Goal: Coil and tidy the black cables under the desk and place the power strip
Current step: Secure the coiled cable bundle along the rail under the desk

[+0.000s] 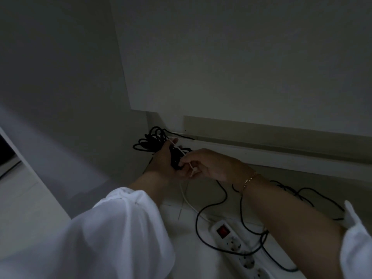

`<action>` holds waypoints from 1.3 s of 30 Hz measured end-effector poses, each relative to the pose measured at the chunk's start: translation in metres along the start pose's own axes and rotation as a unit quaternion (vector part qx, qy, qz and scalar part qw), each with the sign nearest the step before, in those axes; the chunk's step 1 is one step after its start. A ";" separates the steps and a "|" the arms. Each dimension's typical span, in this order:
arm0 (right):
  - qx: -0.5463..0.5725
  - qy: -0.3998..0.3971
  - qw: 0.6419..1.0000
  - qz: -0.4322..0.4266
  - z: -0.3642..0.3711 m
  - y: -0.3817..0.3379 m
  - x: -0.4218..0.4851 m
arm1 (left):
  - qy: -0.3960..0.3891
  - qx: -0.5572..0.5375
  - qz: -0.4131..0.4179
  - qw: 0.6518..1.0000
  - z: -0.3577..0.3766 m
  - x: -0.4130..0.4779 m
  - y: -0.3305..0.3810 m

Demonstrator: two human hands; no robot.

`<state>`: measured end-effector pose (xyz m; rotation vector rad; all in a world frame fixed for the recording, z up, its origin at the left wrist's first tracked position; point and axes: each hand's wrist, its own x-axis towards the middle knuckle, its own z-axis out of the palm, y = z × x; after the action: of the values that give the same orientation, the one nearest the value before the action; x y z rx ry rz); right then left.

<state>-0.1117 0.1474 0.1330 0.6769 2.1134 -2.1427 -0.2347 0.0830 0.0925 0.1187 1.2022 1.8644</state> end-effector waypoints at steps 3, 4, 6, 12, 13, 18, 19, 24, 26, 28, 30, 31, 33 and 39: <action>-0.064 0.030 0.994 0.081 -0.010 0.004 -0.004 | -0.026 -0.004 0.027 0.999 -0.003 0.002 0.000; -0.085 0.047 0.990 0.102 -0.012 0.006 -0.005 | -0.032 -0.004 0.028 0.999 -0.004 0.001 0.001; -0.130 0.098 0.980 0.118 -0.011 0.009 -0.004 | -0.047 0.013 0.024 0.998 -0.005 -0.001 0.003; -0.317 0.223 0.922 0.004 -0.021 0.020 0.016 | -0.100 0.053 -0.018 0.993 0.000 -0.010 0.004; -0.299 0.232 0.925 -0.018 -0.020 0.020 0.018 | -0.107 0.045 -0.017 0.993 0.003 -0.011 0.004; -0.130 0.179 0.975 -0.027 -0.011 0.019 0.020 | -0.128 -0.046 -0.014 0.991 0.013 -0.013 0.005; -0.123 0.156 0.980 -0.010 -0.009 0.019 0.018 | -0.133 -0.041 -0.012 0.990 0.014 -0.014 0.006; 0.125 0.064 0.990 0.009 0.002 0.025 0.007 | -0.120 -0.057 0.000 0.991 0.019 -0.014 0.008; 0.187 0.050 0.981 0.019 0.003 0.024 0.008 | -0.108 -0.058 0.023 0.992 0.021 -0.015 0.007; 0.196 0.026 0.980 0.038 0.005 0.022 0.006 | -0.076 -0.057 0.044 0.995 0.023 -0.016 0.006; 0.180 0.008 0.982 0.055 0.008 0.020 0.004 | -0.047 -0.067 0.055 0.995 0.021 -0.012 0.004; 0.167 -0.001 0.984 0.060 0.009 0.019 0.003 | -0.036 -0.067 0.057 0.995 0.018 -0.009 0.003; 0.127 -0.015 0.990 0.054 0.010 0.014 0.000 | -0.024 -0.044 0.060 0.997 0.012 -0.005 0.004; 0.099 -0.015 0.994 -0.033 0.005 -0.011 -0.006 | -0.058 0.076 0.059 0.994 -0.007 0.001 0.002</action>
<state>-0.1114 0.1419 0.1453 0.5925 1.9521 -2.4055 -0.2399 0.0787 0.0896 0.3853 1.2790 1.8374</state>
